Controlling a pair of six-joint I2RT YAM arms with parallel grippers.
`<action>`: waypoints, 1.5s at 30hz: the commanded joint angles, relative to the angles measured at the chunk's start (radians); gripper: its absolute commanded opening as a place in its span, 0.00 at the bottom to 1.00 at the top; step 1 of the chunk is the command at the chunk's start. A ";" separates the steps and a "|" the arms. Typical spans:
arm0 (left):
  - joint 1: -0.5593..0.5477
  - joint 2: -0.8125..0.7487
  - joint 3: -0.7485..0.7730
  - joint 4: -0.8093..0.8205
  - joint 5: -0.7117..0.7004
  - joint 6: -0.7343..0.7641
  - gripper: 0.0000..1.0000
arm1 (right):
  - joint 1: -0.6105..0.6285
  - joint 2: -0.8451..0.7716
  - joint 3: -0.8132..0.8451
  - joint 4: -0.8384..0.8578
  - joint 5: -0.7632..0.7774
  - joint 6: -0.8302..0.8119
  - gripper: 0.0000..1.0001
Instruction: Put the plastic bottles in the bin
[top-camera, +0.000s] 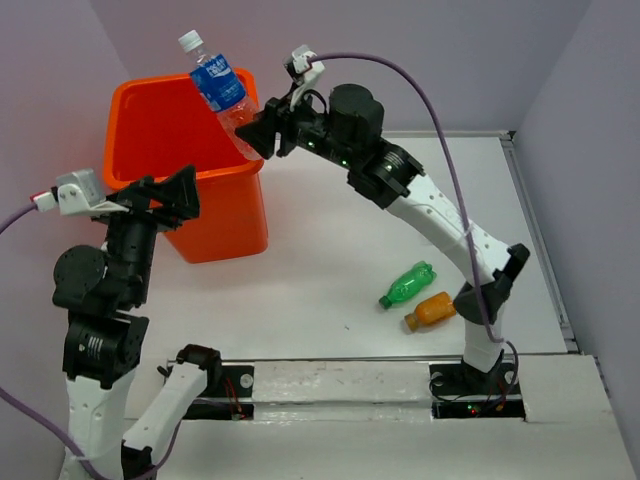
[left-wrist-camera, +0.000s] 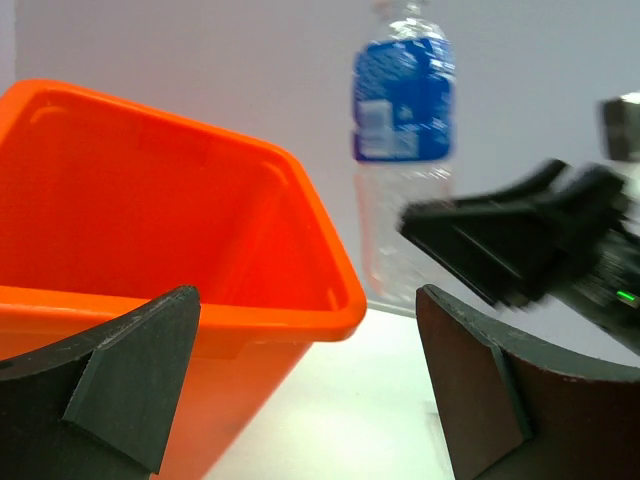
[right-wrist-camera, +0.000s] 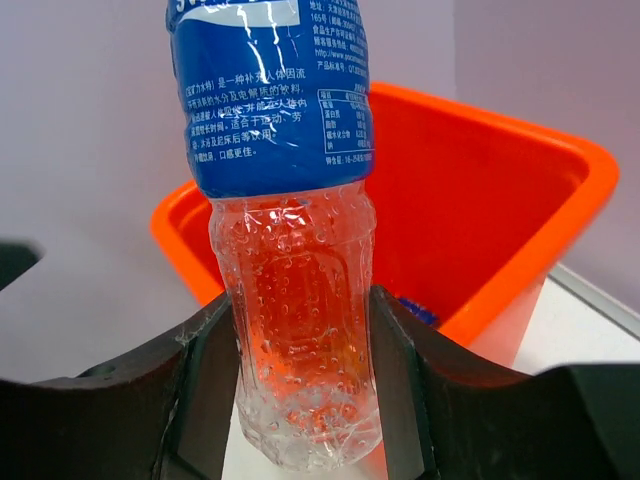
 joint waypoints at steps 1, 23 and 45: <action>0.002 -0.069 -0.023 -0.065 0.085 -0.006 0.99 | 0.007 0.186 0.257 0.023 0.014 0.039 0.27; -0.180 0.089 -0.125 0.155 0.577 -0.121 0.99 | -0.338 -0.641 -0.893 0.135 0.288 0.170 0.83; -0.893 0.957 -0.113 0.419 0.094 0.101 0.99 | -0.778 -0.829 -1.438 0.007 0.307 0.268 0.95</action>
